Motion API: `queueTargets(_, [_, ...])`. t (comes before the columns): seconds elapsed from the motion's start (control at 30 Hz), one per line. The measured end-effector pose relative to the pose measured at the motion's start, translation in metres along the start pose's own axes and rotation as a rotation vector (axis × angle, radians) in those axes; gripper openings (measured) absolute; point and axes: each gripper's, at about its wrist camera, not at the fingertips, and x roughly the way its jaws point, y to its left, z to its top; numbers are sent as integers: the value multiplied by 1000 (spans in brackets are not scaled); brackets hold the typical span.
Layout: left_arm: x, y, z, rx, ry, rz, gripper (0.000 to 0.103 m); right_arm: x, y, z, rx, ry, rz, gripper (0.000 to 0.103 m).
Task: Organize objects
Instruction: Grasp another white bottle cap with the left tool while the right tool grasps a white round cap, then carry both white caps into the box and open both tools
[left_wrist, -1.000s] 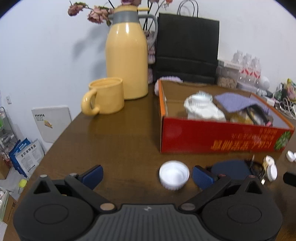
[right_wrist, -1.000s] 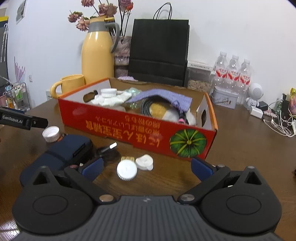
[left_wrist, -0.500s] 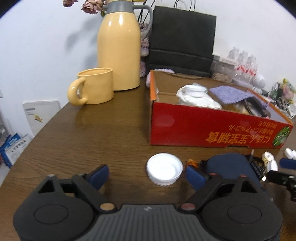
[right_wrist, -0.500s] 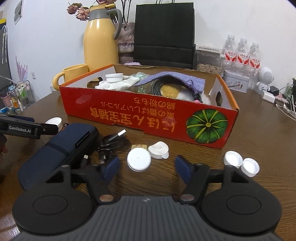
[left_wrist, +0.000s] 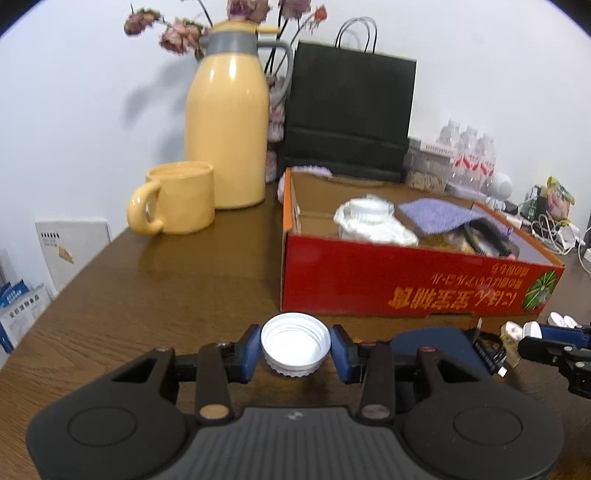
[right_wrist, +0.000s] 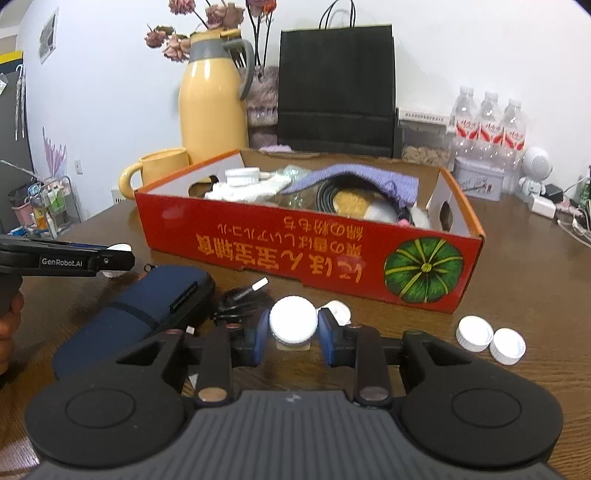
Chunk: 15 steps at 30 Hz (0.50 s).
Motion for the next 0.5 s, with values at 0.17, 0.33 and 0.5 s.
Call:
queueTargets(0.17, [-18, -8, 15, 1, -63, -9, 39, -12, 1, 7, 0, -55, -7, 29])
queueTargets(0.33, [-29, -26, 41, 25, -132, -29, 39, -24, 1, 29, -19, -128, -4, 29])
queueTargets(0.5, [-19, -46, 67, 44, -161, -37, 39, -19, 3, 55, -33, -180, -3, 29])
